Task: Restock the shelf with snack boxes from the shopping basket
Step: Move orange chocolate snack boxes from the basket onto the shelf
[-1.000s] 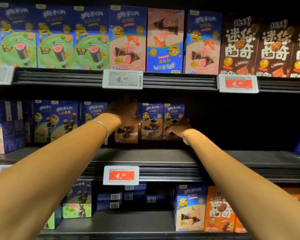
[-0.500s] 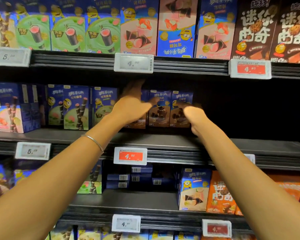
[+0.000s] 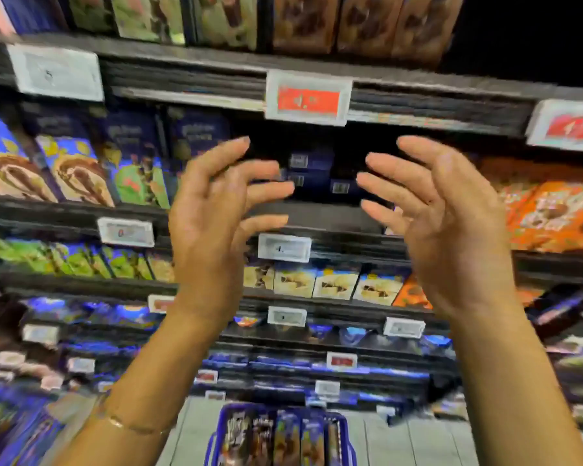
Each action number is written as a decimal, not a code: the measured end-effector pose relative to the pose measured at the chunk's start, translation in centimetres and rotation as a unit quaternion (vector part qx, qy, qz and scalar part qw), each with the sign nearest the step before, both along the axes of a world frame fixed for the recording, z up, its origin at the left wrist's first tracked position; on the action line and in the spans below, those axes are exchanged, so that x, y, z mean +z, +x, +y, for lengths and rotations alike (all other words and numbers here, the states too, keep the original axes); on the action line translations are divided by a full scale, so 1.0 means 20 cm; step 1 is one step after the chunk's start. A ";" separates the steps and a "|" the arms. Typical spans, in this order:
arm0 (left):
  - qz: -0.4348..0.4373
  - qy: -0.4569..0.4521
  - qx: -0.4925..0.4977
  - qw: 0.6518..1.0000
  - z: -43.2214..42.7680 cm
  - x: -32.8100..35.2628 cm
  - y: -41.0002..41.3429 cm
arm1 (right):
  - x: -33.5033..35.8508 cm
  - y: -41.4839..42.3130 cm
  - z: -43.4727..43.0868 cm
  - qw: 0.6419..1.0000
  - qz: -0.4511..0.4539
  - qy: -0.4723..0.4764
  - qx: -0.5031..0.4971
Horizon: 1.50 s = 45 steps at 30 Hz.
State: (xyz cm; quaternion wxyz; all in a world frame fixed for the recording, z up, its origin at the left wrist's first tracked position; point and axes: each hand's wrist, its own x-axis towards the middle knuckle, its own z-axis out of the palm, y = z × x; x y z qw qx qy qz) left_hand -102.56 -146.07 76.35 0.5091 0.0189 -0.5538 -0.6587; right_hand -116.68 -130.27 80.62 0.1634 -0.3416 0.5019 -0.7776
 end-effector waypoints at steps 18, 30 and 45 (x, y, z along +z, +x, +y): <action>-0.561 0.414 -0.081 0.712 0.30 -2.31 0.47 | -2.51 0.50 0.39 0.747 -0.371 0.550 -0.034; -0.560 0.434 -0.083 0.701 0.15 -3.87 0.21 | -4.41 0.32 0.16 0.763 -0.158 0.627 -0.033; -0.555 0.348 -0.046 0.754 0.26 -4.04 -0.04 | -4.77 0.28 0.31 0.877 -0.130 0.459 -0.064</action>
